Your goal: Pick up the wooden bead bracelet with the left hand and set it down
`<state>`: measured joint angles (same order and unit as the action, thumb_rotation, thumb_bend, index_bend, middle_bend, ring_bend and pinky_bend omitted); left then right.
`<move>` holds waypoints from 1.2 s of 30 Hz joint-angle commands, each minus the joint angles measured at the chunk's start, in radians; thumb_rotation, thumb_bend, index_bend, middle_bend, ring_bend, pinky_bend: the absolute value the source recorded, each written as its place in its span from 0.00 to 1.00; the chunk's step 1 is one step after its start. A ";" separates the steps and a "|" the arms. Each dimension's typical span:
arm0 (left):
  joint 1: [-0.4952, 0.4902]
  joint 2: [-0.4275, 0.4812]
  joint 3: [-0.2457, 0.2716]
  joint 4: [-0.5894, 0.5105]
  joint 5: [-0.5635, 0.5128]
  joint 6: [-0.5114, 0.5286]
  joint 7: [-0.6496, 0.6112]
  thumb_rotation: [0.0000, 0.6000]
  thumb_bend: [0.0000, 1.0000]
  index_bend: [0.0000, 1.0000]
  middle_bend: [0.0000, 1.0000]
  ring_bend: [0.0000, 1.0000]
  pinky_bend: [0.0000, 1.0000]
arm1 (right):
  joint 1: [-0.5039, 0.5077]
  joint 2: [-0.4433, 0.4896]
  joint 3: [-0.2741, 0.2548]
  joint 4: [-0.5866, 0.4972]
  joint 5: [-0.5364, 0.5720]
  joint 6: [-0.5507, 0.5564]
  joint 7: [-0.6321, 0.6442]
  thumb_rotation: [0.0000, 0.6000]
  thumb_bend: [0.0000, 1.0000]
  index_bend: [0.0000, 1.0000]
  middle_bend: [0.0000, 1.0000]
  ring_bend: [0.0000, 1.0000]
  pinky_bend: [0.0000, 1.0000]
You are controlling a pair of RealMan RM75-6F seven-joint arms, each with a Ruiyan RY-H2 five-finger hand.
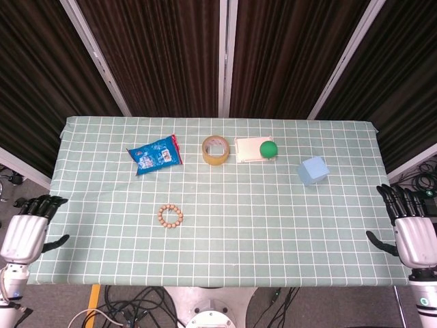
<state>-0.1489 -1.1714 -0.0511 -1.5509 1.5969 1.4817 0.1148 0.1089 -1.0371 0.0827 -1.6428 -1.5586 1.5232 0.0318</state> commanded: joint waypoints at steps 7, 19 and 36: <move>-0.250 -0.096 0.021 0.126 0.202 -0.219 -0.116 1.00 0.04 0.37 0.39 0.21 0.31 | -0.004 0.010 0.004 -0.008 0.002 0.006 0.002 1.00 0.10 0.00 0.08 0.00 0.00; -0.405 -0.319 0.029 0.298 0.207 -0.370 -0.067 1.00 0.12 0.43 0.45 0.25 0.35 | -0.018 -0.002 0.001 0.015 0.030 0.002 0.033 1.00 0.10 0.00 0.08 0.00 0.00; -0.472 -0.471 0.028 0.387 0.141 -0.428 0.086 1.00 0.13 0.44 0.48 0.25 0.34 | -0.022 -0.014 0.008 0.045 0.055 -0.008 0.067 1.00 0.10 0.00 0.08 0.00 0.00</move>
<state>-0.6166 -1.6325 -0.0227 -1.1730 1.7482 1.0614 0.1872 0.0871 -1.0511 0.0905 -1.5984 -1.5041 1.5150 0.0979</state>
